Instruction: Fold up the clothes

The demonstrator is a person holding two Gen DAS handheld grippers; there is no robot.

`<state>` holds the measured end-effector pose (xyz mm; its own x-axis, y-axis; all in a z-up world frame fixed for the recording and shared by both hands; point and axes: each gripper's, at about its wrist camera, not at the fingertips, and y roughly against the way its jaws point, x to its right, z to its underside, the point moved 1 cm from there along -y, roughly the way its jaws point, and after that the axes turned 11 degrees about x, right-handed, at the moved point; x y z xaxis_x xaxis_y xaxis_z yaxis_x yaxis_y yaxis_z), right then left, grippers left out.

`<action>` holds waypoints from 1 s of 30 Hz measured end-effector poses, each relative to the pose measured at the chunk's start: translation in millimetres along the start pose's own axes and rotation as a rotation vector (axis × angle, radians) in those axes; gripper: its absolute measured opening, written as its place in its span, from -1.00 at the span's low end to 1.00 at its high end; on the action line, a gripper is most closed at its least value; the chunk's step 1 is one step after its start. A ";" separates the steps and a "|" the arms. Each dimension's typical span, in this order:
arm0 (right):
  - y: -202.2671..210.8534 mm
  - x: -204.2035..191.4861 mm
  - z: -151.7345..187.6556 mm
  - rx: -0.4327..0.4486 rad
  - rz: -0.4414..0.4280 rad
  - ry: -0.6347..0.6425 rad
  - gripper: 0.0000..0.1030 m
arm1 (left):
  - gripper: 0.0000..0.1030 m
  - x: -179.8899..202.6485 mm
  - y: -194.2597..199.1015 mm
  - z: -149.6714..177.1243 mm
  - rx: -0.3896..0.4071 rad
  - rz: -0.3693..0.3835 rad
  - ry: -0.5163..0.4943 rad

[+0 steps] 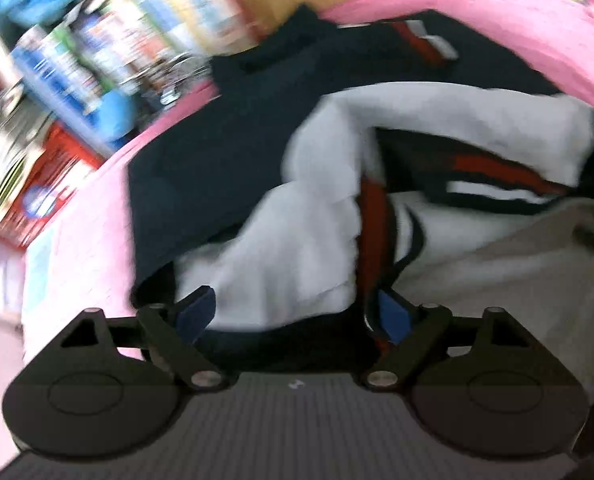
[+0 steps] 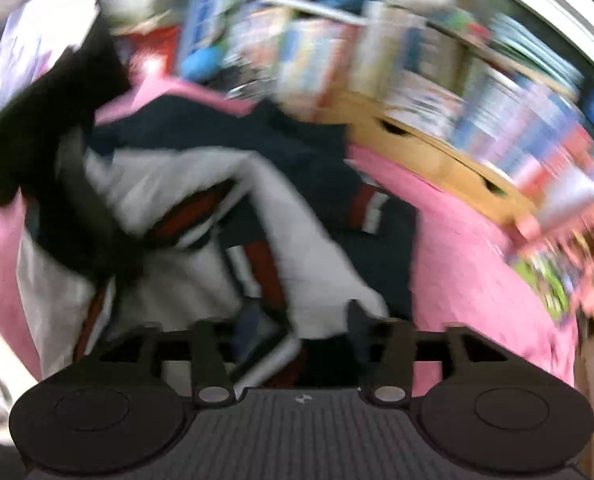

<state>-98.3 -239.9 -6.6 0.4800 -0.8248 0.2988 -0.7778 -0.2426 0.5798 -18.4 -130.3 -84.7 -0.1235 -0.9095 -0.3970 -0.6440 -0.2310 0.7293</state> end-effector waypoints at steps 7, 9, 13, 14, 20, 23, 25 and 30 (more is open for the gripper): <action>-46.6 -26.3 5.2 -0.075 0.016 0.104 -0.74 | 0.64 -57.5 16.5 10.4 -0.006 -0.145 0.091; -40.0 -6.6 2.8 -0.067 0.056 0.017 -0.80 | 0.64 -72.7 18.8 16.4 -0.012 -0.192 0.099; -13.2 45.4 4.8 -0.052 0.194 -0.130 -0.81 | 0.64 -97.1 17.7 25.5 -0.034 -0.202 0.142; -6.3 58.2 5.8 -0.052 0.222 -0.169 -0.82 | 0.64 -101.2 17.6 27.2 -0.042 -0.206 0.146; 14.2 96.6 18.8 -0.086 0.283 -0.234 -0.79 | 0.63 -95.4 38.6 28.1 0.000 -0.129 0.111; 21.7 78.9 16.8 -0.047 0.142 -0.202 -0.26 | 0.62 -90.8 41.3 22.1 0.027 -0.138 0.095; 18.1 53.5 12.9 -0.020 0.082 -0.110 0.21 | 0.63 -91.8 40.7 17.6 0.035 -0.146 0.106; -42.2 3.0 4.7 -0.062 0.073 0.086 0.44 | 0.64 -104.1 28.9 15.8 0.006 -0.204 0.114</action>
<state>-65.9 -234.6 -33.7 0.4584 -0.7914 0.4044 -0.7866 -0.1494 0.5992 -36.0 -36.8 -31.1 0.0961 -0.8774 -0.4701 -0.6514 -0.4126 0.6368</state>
